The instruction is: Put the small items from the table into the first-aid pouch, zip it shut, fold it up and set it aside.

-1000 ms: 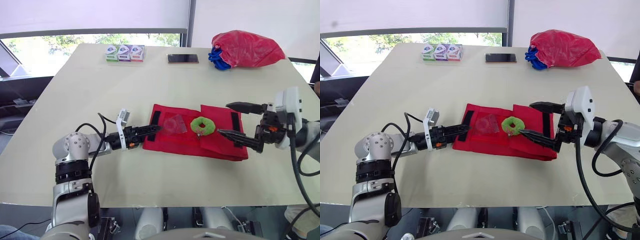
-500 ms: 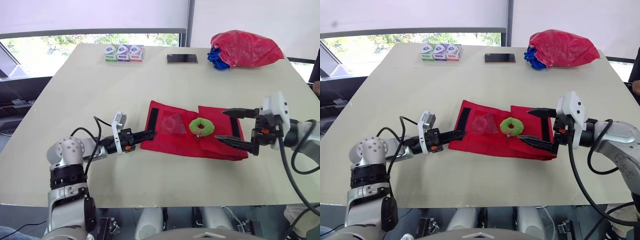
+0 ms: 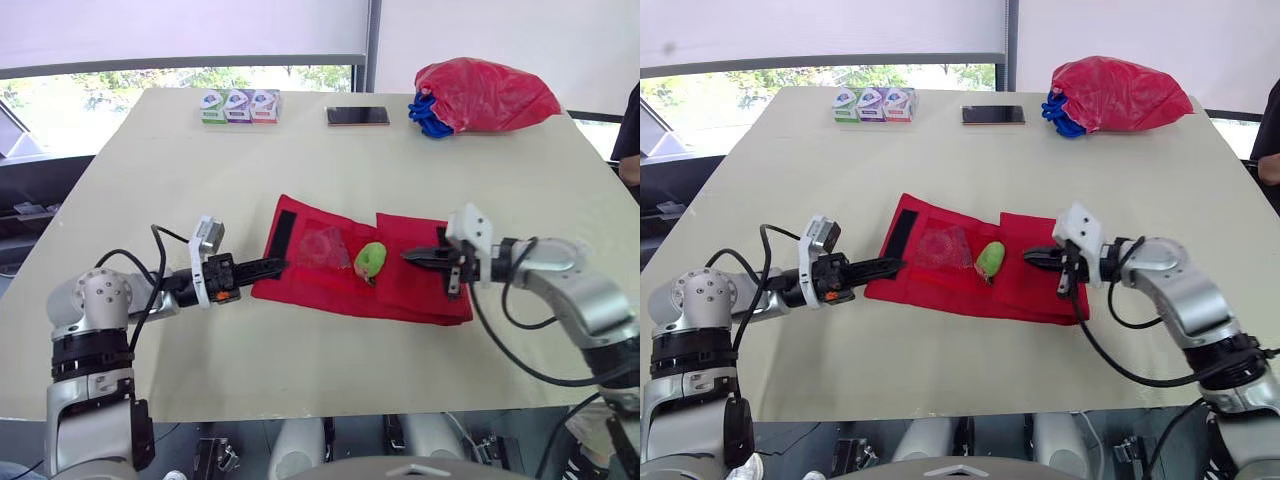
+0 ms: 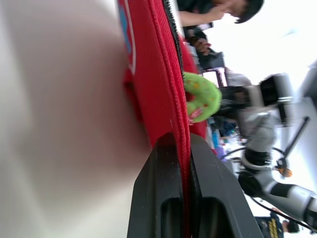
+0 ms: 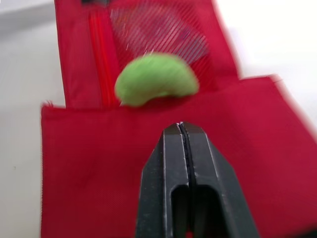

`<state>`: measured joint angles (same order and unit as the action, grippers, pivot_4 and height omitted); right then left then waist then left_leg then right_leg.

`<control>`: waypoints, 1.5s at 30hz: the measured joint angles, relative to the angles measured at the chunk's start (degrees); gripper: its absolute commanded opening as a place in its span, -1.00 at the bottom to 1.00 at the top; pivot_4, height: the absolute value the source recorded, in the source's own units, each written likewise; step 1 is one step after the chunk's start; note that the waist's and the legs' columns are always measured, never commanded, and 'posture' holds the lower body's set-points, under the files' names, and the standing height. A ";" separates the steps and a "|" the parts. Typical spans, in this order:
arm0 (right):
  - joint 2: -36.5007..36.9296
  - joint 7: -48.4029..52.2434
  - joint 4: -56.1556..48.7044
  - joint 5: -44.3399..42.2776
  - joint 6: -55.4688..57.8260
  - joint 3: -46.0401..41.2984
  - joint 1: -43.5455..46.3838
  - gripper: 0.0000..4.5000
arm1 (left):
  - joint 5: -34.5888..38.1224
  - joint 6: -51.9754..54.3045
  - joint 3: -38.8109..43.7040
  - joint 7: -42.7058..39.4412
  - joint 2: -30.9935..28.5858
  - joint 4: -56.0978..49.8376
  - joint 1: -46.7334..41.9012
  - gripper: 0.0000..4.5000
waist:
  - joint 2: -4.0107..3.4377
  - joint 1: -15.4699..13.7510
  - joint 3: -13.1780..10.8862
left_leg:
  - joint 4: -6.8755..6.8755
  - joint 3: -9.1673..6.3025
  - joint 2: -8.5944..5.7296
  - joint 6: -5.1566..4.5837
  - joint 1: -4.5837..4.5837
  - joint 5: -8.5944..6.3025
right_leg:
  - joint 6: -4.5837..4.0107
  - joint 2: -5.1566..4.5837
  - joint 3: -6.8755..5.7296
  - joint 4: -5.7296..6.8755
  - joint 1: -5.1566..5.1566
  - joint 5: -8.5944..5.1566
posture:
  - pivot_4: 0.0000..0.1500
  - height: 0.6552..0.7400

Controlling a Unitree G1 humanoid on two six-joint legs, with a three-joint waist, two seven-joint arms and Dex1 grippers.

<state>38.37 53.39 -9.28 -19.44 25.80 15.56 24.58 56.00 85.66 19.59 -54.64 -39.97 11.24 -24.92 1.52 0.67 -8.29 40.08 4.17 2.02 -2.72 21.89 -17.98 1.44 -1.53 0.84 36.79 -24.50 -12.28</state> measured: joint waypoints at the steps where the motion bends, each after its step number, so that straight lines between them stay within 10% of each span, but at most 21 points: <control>1: 0.00 -0.06 0.75 1.52 -0.72 0.78 0.07 -0.98 | 0.58 -0.01 0.04 -0.66 -0.05 -0.52 -0.08 -1.00 | 0.00 -0.03 0.00 | 0.00 0.00 -0.01 0.00 0.00 0.00 | 0.00 -0.02 -0.01 0.00 0.01 0.00 | 1.00 1.00; 18: -4.05 -0.87 2.56 11.07 -2.20 4.00 1.51 -0.98 | 8.15 -1.32 -7.81 -2.58 9.63 -8.11 -14.43 -1.00 | 0.16 0.41 0.06 | 0.01 0.14 0.04 0.17 -0.20 0.11 | -0.12 0.17 -0.27 0.14 0.03 0.09 | 1.00 1.00; 29: -7.17 -2.47 4.51 12.26 -2.63 2.87 1.07 -0.98 | -4.03 -16.39 -22.22 -14.45 17.30 6.57 -22.24 -1.00 | 0.16 0.14 0.07 | 0.02 0.08 0.05 0.18 -0.22 0.14 | -0.19 0.57 0.07 0.14 0.07 0.13 | 1.00 1.00; 45: -2.59 -4.39 -15.36 -6.64 9.19 -21.27 -15.11 -0.98 | -13.25 -23.65 -27.16 -24.09 21.59 16.15 -24.68 -1.00 | 0.09 -0.39 0.03 | 0.02 -0.06 0.01 -0.17 0.08 -0.07 | -0.06 0.56 0.04 -0.08 0.00 0.04 | 1.00 1.00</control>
<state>35.78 49.00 -24.64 -26.08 34.99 -5.71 9.47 42.75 62.02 -7.57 -78.72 -18.38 27.39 -49.60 1.61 0.28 -8.27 40.10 4.11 2.04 -2.90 21.97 -18.04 1.38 -0.98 0.88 36.71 -24.50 -12.24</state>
